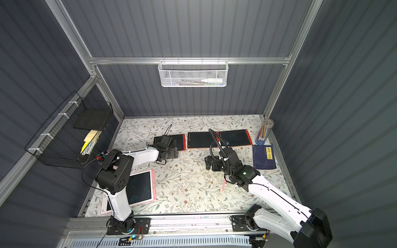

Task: Place the stylus back onto the writing tablet
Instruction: Move the writing tablet to the center of the board.

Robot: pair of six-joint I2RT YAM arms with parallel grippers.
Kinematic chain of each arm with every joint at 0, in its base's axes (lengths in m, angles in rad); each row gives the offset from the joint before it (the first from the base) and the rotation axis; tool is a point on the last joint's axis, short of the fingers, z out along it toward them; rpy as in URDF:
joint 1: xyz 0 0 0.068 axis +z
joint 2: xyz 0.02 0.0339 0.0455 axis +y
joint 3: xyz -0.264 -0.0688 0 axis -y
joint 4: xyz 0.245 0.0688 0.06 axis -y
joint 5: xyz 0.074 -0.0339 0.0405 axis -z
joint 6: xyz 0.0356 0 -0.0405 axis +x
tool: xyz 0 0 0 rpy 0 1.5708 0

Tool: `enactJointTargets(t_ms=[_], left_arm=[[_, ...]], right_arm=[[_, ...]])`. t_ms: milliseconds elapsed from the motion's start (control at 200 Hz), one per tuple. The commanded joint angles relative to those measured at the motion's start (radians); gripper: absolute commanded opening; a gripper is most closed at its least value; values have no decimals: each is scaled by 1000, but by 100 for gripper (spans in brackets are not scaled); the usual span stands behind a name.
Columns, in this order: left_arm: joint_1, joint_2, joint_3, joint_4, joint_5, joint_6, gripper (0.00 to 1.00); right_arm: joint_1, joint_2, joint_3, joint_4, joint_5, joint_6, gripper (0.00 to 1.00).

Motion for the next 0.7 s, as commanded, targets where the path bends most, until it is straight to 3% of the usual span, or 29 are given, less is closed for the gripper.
enactJointTargets(t_ms=[0, 235, 465, 525, 695], left_arm=[[-8, -106, -43, -107, 34, -20, 99], [-9, -199, -91, -180, 13, -138, 99], [-9, -234, -131, -219, 40, -213, 92], [-9, -242, -131, -228, 51, -212, 87], [-9, -259, -162, -257, 40, -219, 85]], right_arm=[[-4, -3, -11, -4, -12, 8, 99], [-3, 25, -5, 13, -42, 8, 99], [-4, 4, -11, 11, -39, 11, 99], [-4, -5, -21, 11, -37, 12, 99], [-4, -14, -32, 11, -31, 10, 99]])
